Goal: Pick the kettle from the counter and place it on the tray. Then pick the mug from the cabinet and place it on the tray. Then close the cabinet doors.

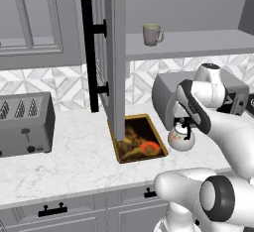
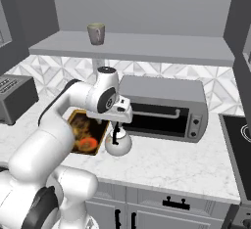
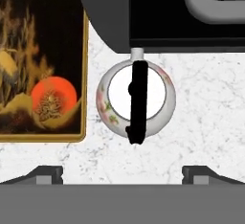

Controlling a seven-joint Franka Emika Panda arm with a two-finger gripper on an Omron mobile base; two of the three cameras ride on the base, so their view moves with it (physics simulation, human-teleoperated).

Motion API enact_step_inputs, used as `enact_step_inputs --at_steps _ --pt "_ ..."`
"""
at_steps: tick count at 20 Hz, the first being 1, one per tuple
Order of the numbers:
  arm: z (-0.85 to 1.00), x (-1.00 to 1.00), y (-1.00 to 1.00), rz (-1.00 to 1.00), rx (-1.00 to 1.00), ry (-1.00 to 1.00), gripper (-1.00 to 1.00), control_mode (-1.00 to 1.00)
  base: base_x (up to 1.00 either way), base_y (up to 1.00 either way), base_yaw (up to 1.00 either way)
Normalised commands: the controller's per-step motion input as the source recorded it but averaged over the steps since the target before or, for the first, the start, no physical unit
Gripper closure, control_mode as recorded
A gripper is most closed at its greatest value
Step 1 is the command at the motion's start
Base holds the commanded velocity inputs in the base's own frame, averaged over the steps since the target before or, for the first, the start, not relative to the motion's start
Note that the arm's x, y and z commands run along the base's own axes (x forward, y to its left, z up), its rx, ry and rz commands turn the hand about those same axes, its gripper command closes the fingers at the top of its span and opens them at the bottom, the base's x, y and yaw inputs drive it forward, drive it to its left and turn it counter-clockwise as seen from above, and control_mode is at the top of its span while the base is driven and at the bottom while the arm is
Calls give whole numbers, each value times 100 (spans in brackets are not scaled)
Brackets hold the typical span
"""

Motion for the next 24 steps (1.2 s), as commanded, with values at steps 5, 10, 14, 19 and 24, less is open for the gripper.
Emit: enact_step_inputs --at_steps 5,10,14,19,24 --pt "-27 18 -4 0 1 7 -100 -100 0 0 0" --pt "-21 27 -15 0 3 5 -100 -100 0 0 0" --pt "-27 16 -6 0 2 0 -100 -100 0 0 0" --pt "-31 8 0 0 0 0 -100 -100 0 0 0" --pt "-13 2 0 0 0 0 100 -100 0 0 0"
